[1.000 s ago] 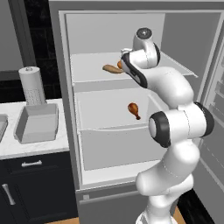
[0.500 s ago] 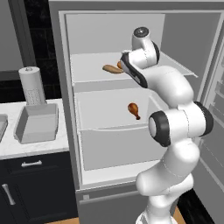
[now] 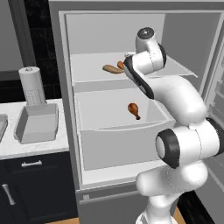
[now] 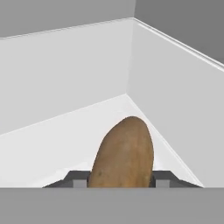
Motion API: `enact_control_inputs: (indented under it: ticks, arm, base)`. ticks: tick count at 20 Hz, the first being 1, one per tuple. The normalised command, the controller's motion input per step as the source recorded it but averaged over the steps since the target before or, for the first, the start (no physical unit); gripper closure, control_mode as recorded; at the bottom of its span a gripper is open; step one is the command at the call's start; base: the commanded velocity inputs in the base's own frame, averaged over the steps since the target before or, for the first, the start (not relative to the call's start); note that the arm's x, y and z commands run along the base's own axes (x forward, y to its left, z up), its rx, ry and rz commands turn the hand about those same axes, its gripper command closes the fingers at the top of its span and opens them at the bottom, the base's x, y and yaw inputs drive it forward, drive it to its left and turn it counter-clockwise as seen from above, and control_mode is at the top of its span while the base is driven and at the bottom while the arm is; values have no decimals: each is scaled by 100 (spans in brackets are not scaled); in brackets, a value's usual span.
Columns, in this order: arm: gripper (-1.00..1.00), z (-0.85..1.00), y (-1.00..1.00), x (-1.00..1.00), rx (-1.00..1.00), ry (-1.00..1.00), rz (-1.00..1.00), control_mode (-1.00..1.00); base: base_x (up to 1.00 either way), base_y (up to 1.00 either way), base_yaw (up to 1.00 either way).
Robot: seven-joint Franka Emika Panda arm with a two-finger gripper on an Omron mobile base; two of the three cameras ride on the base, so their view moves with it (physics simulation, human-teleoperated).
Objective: Place one sweet potato and one chicken drumstick in each tupperware on the nearby counter, to pack two identical lunches.
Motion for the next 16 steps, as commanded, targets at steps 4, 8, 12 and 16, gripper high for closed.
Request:
enact_control_inputs:
  ticks: [4, 8, 12, 16]
  arm:
    - [100, 0, 0, -100, 0, -2, 9, -100]
    - [100, 0, 1, -100, 0, 0, 20, -100]
    - [100, -19, 8, -100, 0, 5, 29, -100]
    - [100, -41, 16, -100, -1, 12, 39, -100]
  base:
    - [0, 0, 0]
    - [0, 0, 0]
    - [0, 0, 0]
    - [0, 0, 0]
